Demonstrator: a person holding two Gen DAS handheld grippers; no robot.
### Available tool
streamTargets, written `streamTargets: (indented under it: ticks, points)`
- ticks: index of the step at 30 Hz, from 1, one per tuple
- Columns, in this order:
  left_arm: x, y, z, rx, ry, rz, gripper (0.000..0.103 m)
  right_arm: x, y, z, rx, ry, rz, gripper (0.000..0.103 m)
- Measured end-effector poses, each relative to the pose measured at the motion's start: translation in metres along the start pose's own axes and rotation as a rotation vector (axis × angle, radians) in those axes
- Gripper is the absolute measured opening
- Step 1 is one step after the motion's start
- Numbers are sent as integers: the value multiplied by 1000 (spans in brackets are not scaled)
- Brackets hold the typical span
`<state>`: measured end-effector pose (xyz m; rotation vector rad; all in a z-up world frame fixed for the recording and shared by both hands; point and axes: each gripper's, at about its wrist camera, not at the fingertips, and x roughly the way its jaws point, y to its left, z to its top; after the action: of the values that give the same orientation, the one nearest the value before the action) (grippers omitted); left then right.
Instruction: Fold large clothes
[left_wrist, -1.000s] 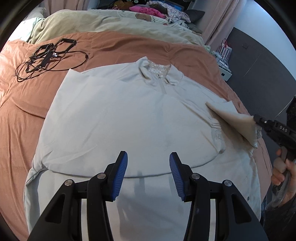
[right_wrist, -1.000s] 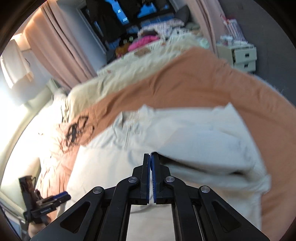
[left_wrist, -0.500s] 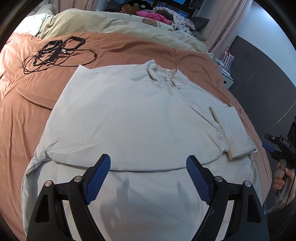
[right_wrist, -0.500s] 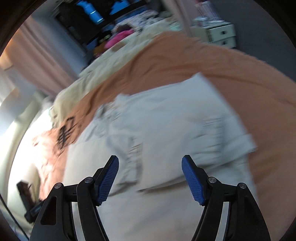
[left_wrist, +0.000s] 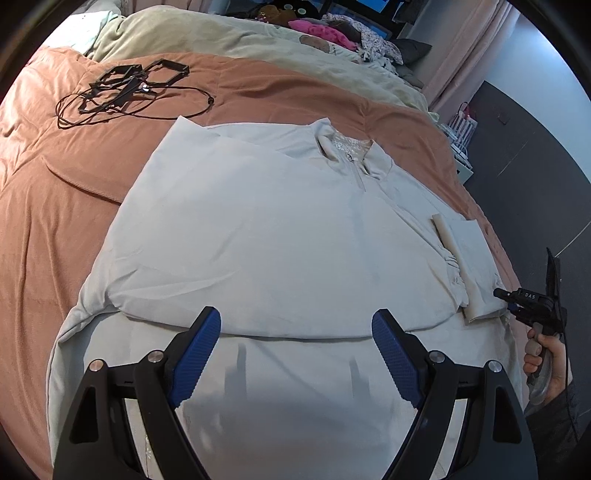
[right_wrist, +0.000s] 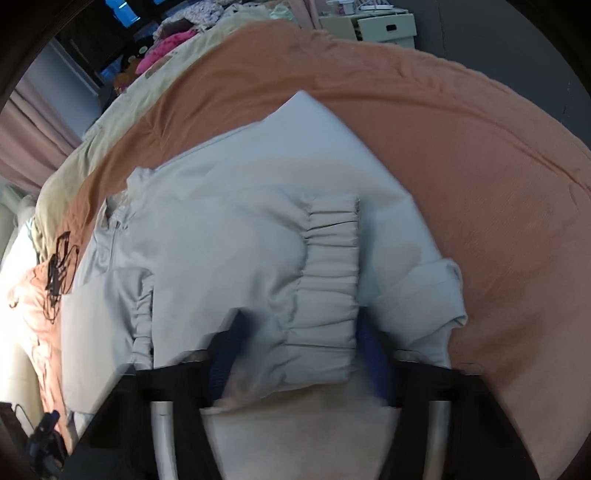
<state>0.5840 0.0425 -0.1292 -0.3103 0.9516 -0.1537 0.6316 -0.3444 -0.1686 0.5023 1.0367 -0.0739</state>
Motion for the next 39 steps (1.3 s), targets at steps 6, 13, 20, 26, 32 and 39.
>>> streamTargets:
  ticks: [6, 13, 20, 26, 32, 39]
  points:
    - [-6, 1, 2, -1, -13, -16, 85, -47, 50, 12, -131, -103, 66, 8]
    - [-24, 18, 8, -44, -53, -17, 85, -101, 134, 20, -251, -205, 130, 6]
    - [-32, 44, 9, -98, -56, -3, 85, -111, 223, -1, -378, -235, 166, 6]
    - [-37, 59, 11, -115, -68, 7, 85, -74, 260, -32, -416, -185, 179, 5]
    - [-33, 65, 11, -124, -49, 18, 85, -16, 285, -65, -447, -53, 209, 19]
    - [-21, 46, 14, -73, -18, 5, 85, -31, 253, -70, -434, -65, 230, 58]
